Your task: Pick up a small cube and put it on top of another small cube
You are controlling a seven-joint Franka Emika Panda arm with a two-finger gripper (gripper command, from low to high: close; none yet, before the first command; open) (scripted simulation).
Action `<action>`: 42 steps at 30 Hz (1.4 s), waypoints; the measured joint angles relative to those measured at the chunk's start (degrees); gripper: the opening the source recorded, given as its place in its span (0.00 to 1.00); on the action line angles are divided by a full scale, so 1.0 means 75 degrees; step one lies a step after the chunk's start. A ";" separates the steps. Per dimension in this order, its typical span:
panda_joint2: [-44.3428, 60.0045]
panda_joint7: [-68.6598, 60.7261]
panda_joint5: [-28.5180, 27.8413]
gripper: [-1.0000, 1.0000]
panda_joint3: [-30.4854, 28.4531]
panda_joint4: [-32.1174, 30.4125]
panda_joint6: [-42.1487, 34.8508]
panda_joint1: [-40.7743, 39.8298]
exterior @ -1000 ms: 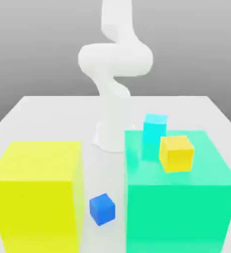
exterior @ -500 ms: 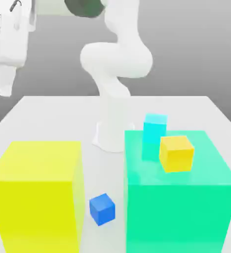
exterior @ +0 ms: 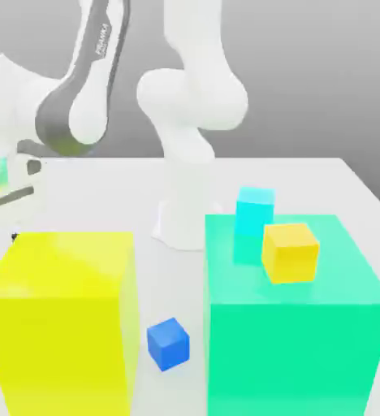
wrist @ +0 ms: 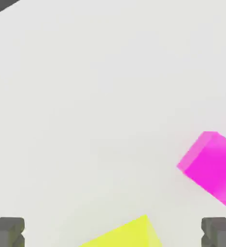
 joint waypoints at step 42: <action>0.1129 0.2307 -0.1191 0.00 0.0333 0.1843 0.0444 0.0266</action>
